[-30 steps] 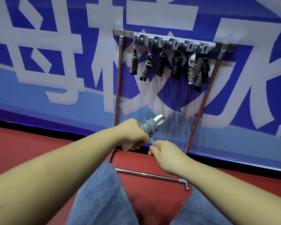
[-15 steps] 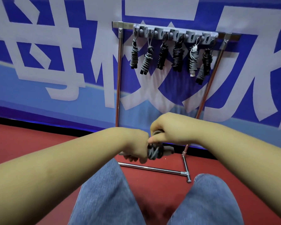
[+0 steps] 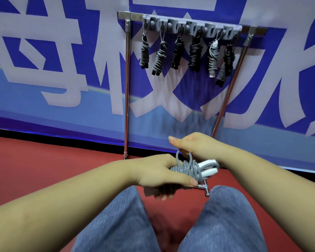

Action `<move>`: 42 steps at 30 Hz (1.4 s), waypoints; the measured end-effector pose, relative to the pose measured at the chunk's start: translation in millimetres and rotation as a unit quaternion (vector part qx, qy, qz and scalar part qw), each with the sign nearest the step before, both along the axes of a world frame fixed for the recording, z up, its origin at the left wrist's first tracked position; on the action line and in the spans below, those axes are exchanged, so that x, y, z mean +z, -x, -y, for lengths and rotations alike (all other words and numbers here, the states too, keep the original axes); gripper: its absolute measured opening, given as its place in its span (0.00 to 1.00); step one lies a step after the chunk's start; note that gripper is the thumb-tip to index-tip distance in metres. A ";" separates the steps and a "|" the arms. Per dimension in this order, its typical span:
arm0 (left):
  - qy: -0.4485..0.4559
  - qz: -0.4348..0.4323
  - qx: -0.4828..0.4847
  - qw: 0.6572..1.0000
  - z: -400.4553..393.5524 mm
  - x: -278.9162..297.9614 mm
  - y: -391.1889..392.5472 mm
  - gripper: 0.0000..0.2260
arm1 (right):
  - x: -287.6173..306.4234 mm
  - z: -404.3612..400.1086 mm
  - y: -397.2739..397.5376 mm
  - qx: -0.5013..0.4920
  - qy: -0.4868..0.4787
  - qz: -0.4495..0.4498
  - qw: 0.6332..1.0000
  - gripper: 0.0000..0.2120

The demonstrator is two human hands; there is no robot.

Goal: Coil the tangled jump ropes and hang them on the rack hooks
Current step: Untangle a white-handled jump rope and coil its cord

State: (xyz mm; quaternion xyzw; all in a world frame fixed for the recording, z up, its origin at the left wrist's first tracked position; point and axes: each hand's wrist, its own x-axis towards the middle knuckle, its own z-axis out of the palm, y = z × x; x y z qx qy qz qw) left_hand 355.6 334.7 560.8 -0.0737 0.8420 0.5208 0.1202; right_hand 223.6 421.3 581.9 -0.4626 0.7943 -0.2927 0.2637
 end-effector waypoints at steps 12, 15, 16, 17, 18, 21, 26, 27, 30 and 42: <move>0.063 0.081 0.048 0.994 23.8 -14.3 -0.4 0.12 | 34.2 -6.6 0.3 0.114 -0.044 -0.061 0.991 0.21; 0.116 0.079 0.075 0.987 33.6 -9.6 -3.2 0.13 | 38.2 -15.0 -1.9 0.135 -0.032 -0.141 0.980 0.21; 0.154 0.084 0.069 0.982 33.6 -7.1 -3.8 0.13 | 39.2 -16.1 -5.1 0.141 -0.027 -0.160 0.977 0.22; 0.191 0.086 0.054 0.976 31.0 -4.9 -4.5 0.13 | 39.8 -15.7 -8.2 0.145 -0.023 -0.174 0.974 0.22; 0.221 0.081 0.036 0.971 27.0 -3.2 -4.7 0.12 | 39.6 -14.2 -10.4 0.146 -0.019 -0.184 0.972 0.21; 0.235 0.023 -0.013 0.972 12.5 -0.1 -3.6 0.12 | 33.9 -9.6 -3.7 0.129 -0.015 -0.187 0.974 0.19; 0.023 -0.071 0.009 0.997 11.9 3.5 -10.2 0.10 | 13.9 -15.6 5.5 0.073 0.043 0.027 0.996 0.19; -0.029 -0.078 0.023 0.996 13.2 1.4 -12.0 0.10 | 10.8 -17.1 4.7 0.068 0.067 0.070 0.993 0.19; -0.132 -0.087 0.055 0.986 10.1 -5.7 -14.7 0.07 | 0.7 -20.4 3.6 0.040 0.110 0.056 0.992 0.22; -0.434 -0.144 0.168 0.873 5.5 -49.0 -1.6 0.15 | -48.4 -20.4 1.4 -0.152 0.211 0.317 0.912 0.10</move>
